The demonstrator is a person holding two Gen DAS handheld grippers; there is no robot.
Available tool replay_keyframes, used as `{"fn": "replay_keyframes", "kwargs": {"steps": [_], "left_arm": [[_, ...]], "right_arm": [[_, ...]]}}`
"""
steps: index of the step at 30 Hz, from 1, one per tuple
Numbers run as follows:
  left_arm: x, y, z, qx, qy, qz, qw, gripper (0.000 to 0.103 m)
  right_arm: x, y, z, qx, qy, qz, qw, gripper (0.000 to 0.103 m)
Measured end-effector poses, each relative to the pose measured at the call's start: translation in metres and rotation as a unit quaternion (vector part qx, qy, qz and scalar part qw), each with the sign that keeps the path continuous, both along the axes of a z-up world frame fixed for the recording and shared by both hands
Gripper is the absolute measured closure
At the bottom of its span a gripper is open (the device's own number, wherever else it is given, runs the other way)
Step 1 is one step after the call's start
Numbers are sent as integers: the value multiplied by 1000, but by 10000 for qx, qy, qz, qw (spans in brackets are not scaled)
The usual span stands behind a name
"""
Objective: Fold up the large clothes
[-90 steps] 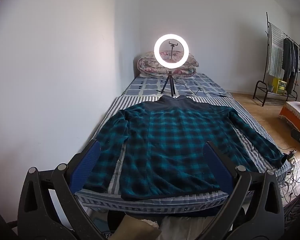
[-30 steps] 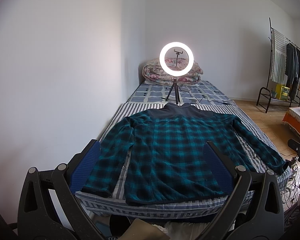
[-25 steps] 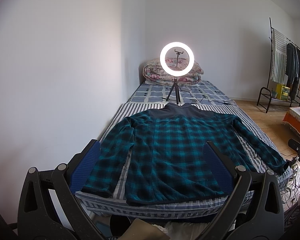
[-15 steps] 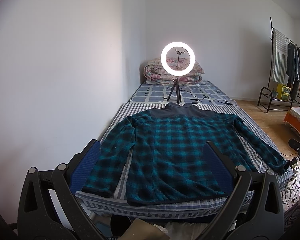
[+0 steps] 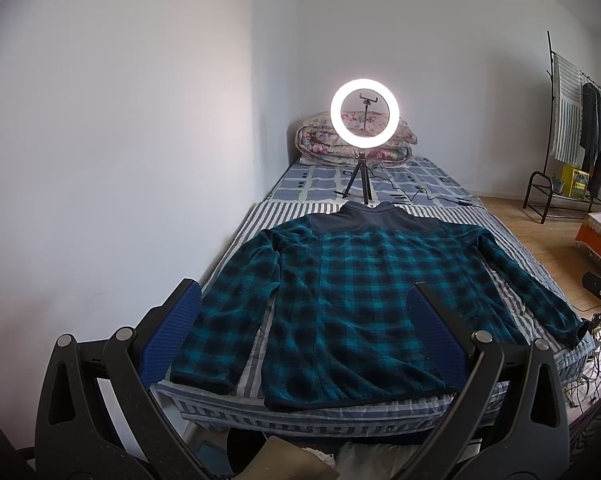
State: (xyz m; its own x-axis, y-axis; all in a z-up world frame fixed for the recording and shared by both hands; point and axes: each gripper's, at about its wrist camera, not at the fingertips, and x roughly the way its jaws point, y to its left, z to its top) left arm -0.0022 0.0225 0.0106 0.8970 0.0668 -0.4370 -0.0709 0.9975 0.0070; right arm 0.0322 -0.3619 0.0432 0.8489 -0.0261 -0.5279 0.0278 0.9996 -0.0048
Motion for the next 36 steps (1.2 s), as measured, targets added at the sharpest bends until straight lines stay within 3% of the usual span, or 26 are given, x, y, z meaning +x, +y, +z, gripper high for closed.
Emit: {"fn": "replay_keyframes", "kwargs": {"steps": [16,36], "left_arm": [[18,29,-28,266,209,388,9987,0],[34,81,-76,227,616,806,9946,1]], "right_arm": [[32,35,0,-172,60,317,9993,0],[87,105,-2,-671,124,1118,9914,0]]}}
